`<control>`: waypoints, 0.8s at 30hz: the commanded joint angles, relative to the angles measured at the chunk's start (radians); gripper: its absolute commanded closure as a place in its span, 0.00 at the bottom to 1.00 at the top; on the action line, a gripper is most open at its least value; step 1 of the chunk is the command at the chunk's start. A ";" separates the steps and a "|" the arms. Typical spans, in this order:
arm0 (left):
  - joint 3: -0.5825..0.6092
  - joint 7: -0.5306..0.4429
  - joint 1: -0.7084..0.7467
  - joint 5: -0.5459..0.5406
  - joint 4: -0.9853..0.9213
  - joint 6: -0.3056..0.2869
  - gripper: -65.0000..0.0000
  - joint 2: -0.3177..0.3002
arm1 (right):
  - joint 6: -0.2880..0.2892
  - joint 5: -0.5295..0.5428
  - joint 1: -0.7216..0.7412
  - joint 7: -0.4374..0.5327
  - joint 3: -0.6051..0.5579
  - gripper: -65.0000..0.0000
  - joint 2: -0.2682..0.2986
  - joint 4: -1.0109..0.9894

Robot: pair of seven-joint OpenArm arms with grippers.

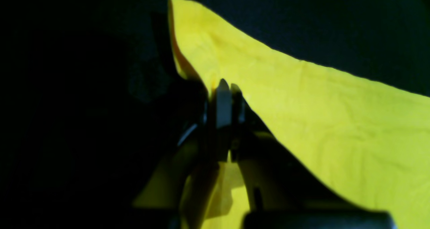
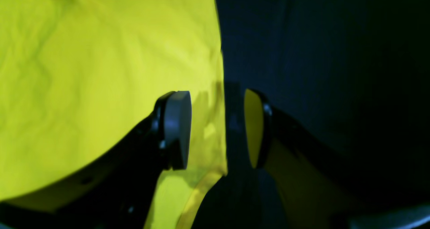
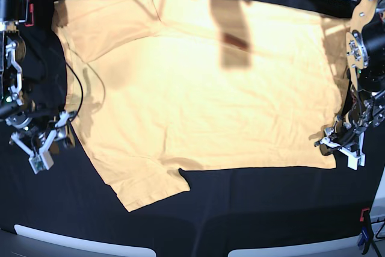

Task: Layout the t-shirt on the table in an organized manner, then fold the t-shirt properly
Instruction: 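Grasp the hem corners with both grippers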

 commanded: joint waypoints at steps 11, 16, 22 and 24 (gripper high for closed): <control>-0.003 -0.006 -0.027 -0.005 0.010 -0.008 1.00 -0.008 | 0.074 0.123 0.422 -0.056 -0.034 0.47 -0.087 -0.440; -0.003 -0.024 -0.027 -0.005 0.010 -0.008 1.00 -0.008 | 0.085 0.118 0.631 -0.053 -0.119 0.47 -0.152 -0.781; -0.003 -0.025 -0.027 -0.005 0.010 -0.008 1.00 -0.008 | 0.087 -0.188 0.821 0.035 -0.189 0.47 -0.259 -1.118; -0.003 -0.024 -0.027 -0.005 0.010 -0.008 1.00 -0.008 | 0.071 -0.246 0.855 0.056 -0.193 0.47 -0.289 -1.196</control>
